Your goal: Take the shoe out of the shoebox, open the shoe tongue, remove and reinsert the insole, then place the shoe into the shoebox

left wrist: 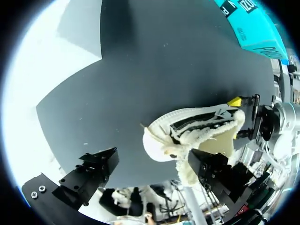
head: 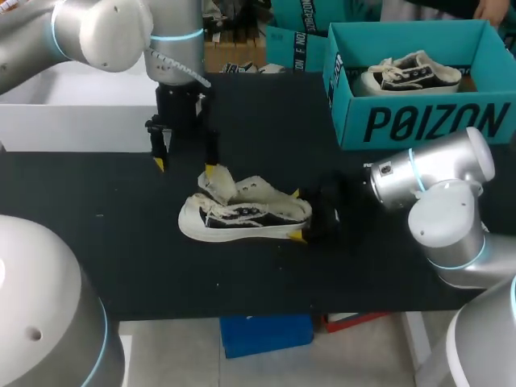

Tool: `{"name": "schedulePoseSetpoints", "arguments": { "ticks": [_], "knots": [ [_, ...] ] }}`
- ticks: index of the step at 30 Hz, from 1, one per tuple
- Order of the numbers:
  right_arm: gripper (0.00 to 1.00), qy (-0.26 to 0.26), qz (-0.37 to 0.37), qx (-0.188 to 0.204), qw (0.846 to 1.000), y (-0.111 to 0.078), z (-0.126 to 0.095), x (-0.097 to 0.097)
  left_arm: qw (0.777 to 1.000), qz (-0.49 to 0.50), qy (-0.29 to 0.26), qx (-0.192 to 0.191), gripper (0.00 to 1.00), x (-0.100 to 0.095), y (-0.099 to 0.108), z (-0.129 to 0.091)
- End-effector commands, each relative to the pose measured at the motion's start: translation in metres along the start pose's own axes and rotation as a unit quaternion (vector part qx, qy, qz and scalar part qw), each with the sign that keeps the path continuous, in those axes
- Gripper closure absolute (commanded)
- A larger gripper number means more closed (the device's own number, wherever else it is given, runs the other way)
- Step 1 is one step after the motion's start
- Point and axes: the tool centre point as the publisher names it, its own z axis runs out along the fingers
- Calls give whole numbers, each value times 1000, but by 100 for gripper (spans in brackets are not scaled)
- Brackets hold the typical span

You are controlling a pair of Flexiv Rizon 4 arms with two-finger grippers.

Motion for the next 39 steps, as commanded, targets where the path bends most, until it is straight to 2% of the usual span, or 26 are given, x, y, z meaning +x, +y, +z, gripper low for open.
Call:
{"name": "schedulePoseSetpoints", "arguments": {
  "ticks": [1,7,11,13,20,21,22,23,25,32,35,39],
  "knots": [
    [100,-1,1,0,1000,-4,2,0,994,87,20,63,0,-8,15,-18],
    [100,-1,1,0,1000,-4,2,0,973,208,15,102,0,-8,15,-44],
    [100,-1,1,0,1000,-4,2,0,947,298,28,118,0,-10,8,-69],
    [100,-1,1,0,1000,-4,2,0,927,351,15,133,0,-9,4,-79],
    [100,-1,1,0,1000,-4,2,0,864,487,16,128,0,-2,-4,-97],
    [100,-1,1,0,1000,-4,2,0,861,492,16,128,43,1,-6,-96],
    [100,-1,1,0,1000,-4,2,0,859,495,18,127,76,5,-9,-93],
    [100,-1,1,0,1000,-4,2,0,853,506,27,122,100,9,-10,-91],
    [100,-1,1,0,1000,-4,2,0,840,529,30,118,100,18,-7,-86],
    [100,-1,1,0,1000,-4,2,0,827,552,47,99,100,47,12,-76],
    [100,-1,1,0,1000,-4,2,0,819,566,48,87,100,54,20,-74],
    [100,-1,1,0,1000,-4,2,0,819,568,39,78,100,61,25,-73]
  ]
}}
